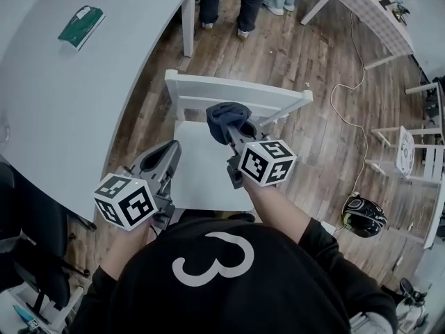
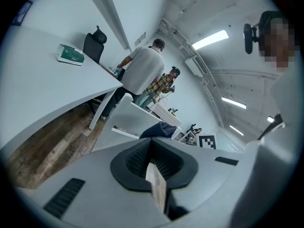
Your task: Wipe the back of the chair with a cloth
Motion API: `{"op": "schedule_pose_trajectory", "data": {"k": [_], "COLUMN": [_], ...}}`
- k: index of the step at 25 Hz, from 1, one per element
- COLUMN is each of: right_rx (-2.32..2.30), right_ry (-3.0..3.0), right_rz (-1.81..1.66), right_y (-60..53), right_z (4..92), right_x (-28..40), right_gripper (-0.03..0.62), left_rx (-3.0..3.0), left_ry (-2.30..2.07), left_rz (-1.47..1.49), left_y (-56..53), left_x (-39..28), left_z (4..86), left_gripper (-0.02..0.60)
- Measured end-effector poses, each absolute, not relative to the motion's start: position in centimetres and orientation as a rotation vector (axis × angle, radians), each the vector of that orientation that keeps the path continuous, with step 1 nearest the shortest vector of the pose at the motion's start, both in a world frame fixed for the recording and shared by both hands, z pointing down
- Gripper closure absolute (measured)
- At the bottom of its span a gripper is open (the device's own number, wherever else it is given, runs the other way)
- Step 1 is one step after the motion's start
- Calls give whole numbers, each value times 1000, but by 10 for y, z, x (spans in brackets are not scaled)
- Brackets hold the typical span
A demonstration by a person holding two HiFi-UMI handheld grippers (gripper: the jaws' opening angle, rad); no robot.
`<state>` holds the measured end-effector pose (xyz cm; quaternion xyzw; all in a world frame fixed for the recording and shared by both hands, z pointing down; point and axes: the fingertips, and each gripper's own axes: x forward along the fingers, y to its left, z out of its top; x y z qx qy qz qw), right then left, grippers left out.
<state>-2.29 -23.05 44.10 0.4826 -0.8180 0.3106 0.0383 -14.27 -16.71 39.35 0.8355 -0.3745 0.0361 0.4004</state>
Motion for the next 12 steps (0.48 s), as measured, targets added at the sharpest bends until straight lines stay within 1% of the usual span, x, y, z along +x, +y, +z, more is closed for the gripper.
{"op": "schedule_pose_trajectory", "data": {"k": [6,12], "right_rx": [1380,1354], "right_ry": [-2517,-2494], "right_rz": [944,937], "right_y": [-242,-259], "right_z": [460,478], "right_x": [-72,-98], "right_gripper": [543,543], "left_rx": [2069,2018], "left_ry": [-998,-1037], "left_rz": [78,73], "left_y": [-166,-160], "left_x": [-178,-206], "left_z": [402,413], "left_gripper": [568,568]}}
